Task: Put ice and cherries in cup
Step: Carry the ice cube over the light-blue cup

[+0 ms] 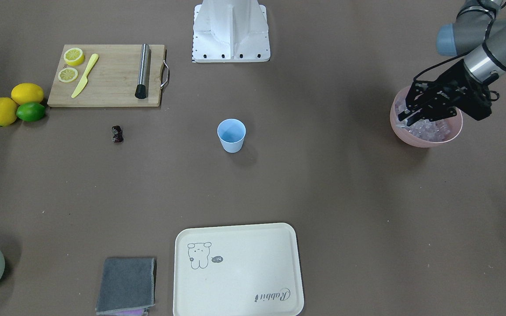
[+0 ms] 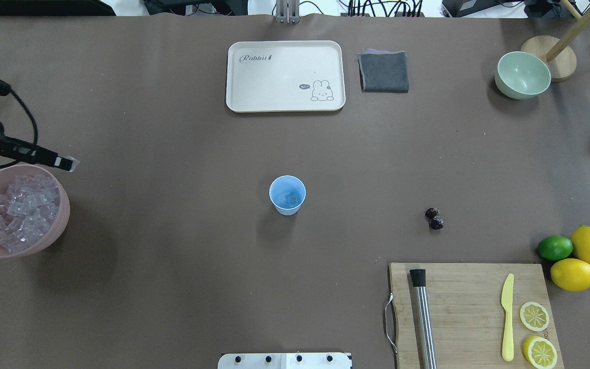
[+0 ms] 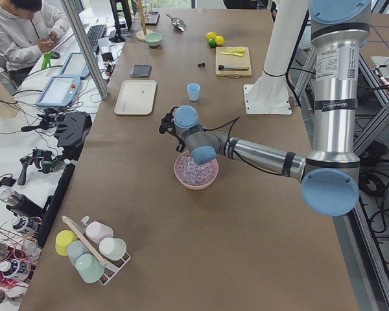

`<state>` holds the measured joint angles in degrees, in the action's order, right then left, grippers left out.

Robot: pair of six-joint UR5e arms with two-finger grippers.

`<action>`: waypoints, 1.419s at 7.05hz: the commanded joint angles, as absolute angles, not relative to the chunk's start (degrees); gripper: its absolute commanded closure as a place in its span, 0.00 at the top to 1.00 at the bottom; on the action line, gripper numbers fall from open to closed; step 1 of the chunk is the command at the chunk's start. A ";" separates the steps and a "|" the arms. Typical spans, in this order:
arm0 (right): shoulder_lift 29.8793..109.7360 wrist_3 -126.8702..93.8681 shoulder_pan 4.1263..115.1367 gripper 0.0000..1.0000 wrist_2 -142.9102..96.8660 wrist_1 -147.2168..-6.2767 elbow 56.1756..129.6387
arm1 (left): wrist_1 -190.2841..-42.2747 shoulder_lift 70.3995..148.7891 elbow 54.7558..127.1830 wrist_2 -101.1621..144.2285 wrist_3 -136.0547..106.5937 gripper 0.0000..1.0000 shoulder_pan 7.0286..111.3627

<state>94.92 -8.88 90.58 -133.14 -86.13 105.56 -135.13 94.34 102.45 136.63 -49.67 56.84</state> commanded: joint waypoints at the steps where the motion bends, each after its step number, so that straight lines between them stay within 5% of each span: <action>1: 94.83 -8.88 90.53 1.00 -133.15 -86.13 105.56 | -135.09 103.59 102.22 126.45 -66.12 0.00 46.82; 5: 94.83 -8.88 90.53 1.00 -133.15 -86.04 105.64 | -127.29 123.35 94.94 101.73 -83.12 0.00 29.20; 8: 94.83 -8.88 90.53 1.00 -133.07 -86.04 105.64 | -127.27 124.54 94.66 100.99 -85.78 0.00 27.60; 9: 94.83 -8.88 90.61 1.00 -133.15 -86.04 105.64 | -127.18 124.54 94.66 100.46 -85.69 0.23 27.51; 10: 94.83 -8.88 90.53 1.00 -133.15 -86.04 105.64 | -127.18 124.37 94.66 99.85 -85.52 0.97 26.90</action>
<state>94.83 -8.88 90.56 -133.13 -86.04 105.64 -127.21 124.45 94.67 100.48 -85.59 27.43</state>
